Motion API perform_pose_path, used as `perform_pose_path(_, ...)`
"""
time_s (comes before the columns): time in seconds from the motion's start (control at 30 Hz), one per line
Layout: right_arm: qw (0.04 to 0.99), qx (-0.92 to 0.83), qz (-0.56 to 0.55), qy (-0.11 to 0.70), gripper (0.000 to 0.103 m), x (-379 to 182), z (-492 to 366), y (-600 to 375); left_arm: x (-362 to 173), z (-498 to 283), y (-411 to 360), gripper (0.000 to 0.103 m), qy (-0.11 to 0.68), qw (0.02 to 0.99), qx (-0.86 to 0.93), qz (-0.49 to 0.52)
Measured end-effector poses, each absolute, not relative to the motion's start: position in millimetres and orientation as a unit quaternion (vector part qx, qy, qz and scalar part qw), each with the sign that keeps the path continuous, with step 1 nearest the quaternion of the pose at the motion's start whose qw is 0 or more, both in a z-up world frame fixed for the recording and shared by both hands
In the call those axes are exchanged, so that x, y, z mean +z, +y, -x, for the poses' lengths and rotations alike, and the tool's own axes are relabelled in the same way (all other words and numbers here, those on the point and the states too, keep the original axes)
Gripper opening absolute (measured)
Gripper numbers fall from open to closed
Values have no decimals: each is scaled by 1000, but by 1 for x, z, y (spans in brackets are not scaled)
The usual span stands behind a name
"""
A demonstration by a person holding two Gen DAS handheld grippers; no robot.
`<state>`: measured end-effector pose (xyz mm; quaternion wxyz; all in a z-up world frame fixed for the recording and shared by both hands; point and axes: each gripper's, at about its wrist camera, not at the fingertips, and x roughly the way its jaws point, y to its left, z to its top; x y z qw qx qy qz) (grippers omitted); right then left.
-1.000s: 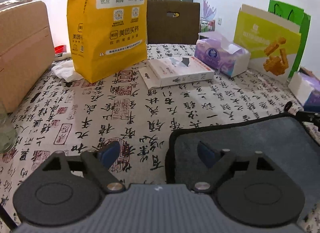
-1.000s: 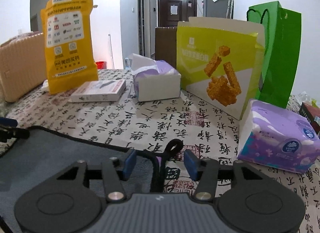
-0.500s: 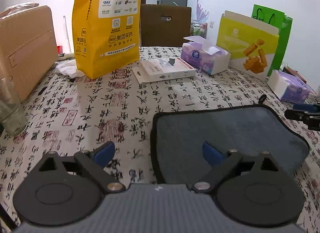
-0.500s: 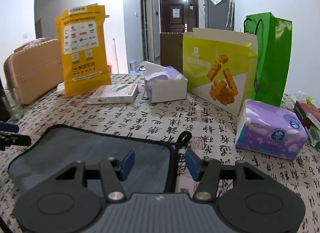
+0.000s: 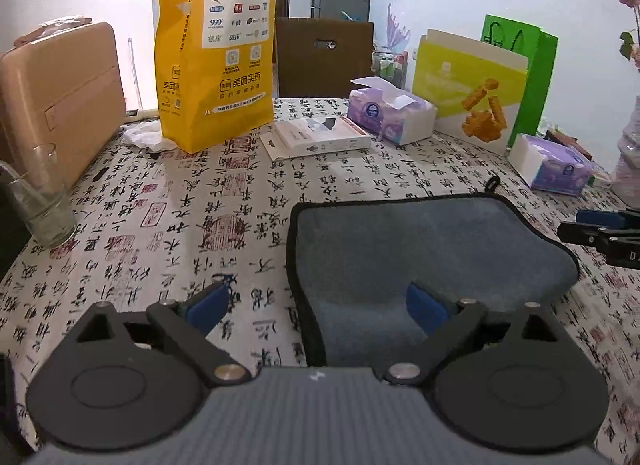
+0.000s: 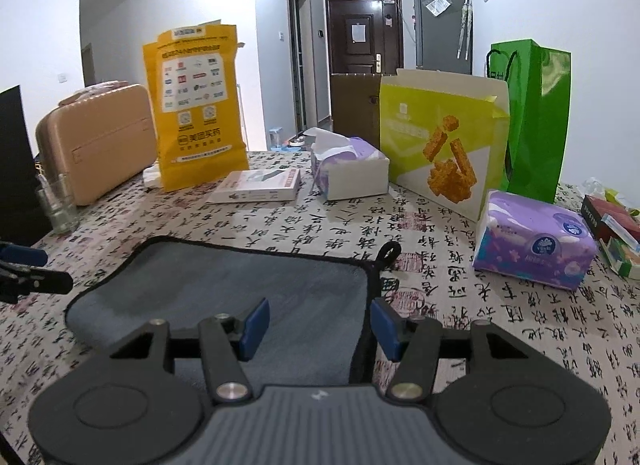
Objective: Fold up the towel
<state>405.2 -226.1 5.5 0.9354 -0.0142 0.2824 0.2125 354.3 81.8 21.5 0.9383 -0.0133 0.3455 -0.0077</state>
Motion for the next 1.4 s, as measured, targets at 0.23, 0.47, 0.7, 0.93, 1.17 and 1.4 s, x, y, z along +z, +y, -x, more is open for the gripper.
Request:
perform_pose_path(0.23,937,215,12,275,55,13,-376,-230,29,-328,75,98,338,941,-11,13)
perform_pose_path(0.47,939,214,1,268,61,15,-348,-236,34,-306,67,98,332,943,-16,4)
perform_pose_path(0.7,941,214,-3,262,62,19,-323,-240,38,-282,62,99,324,946,-17,3)
perform_pose_path(0.93,943,216,-6,253,72,22,-297,-241,40,-256,57,101,314,949,-17,1)
perform_pose_path(1.17,946,215,-8,241,79,25,-270,-243,42,-230,54,103,305,952,-19,-2)
perform_pose_path(1.4,950,206,-14,233,88,26,-246,-246,40,-211,53,103,305,952,-15,-2)
